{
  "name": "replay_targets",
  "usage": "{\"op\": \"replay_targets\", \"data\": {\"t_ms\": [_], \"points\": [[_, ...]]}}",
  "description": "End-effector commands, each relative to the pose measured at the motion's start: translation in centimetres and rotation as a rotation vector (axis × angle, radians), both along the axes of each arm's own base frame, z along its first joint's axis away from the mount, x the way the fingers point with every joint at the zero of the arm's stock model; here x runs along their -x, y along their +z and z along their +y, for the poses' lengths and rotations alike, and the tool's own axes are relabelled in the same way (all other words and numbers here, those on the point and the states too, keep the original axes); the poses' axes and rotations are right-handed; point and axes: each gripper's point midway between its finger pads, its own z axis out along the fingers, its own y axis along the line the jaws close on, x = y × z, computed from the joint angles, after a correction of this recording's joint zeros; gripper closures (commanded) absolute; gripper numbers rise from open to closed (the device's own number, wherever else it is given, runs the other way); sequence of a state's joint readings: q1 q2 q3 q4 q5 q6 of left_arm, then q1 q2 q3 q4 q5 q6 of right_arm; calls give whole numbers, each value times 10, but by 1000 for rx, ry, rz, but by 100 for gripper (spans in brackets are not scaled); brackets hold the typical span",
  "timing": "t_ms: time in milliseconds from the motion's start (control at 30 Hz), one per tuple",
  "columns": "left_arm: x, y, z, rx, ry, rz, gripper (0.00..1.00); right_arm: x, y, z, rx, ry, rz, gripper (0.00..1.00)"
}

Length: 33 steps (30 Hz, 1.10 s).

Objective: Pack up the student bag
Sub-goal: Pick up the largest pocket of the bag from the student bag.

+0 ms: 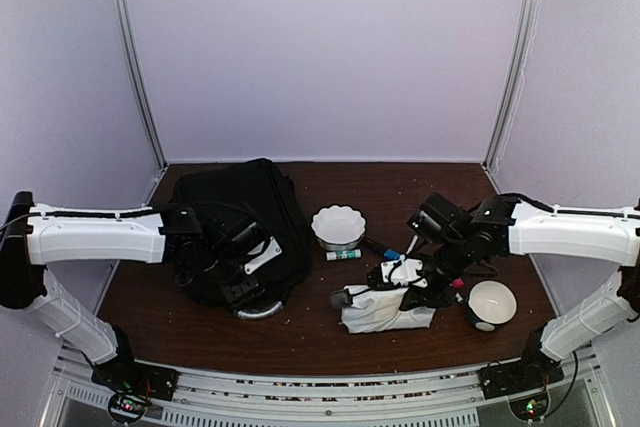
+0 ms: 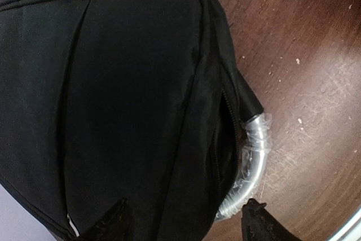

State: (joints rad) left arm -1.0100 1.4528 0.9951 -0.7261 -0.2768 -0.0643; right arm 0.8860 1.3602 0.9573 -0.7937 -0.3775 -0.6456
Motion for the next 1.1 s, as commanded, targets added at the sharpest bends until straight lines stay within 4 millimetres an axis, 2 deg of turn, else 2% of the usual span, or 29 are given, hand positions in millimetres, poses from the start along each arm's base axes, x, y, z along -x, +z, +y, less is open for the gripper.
{"op": "replay_targets", "data": {"t_ms": [0, 100, 233, 367, 500, 600, 800, 1067], "points": [[-13, -12, -9, -44, -26, -41, 33, -5, 14, 10, -65, -15, -41, 91], [-16, -20, -12, -67, -32, -42, 34, -5, 15, 11, -68, -16, -36, 91], [-26, -27, -7, -126, -5, -75, 41, -5, 13, 11, -66, -17, -30, 91], [-32, -31, -5, -164, 9, -96, 53, -5, 13, 11, -66, -18, -27, 91], [-40, -24, -6, -170, 28, -136, 66, -4, 17, 13, -74, -17, -23, 91], [-47, -9, -6, -160, 42, -181, 80, -5, 22, 16, -82, -12, -25, 91], [-54, 31, -7, -125, 55, -244, 100, -8, 39, 26, -94, 19, -56, 92], [-53, 92, -3, -40, 49, -310, 100, -15, 71, 62, -129, 82, -170, 94]]}}
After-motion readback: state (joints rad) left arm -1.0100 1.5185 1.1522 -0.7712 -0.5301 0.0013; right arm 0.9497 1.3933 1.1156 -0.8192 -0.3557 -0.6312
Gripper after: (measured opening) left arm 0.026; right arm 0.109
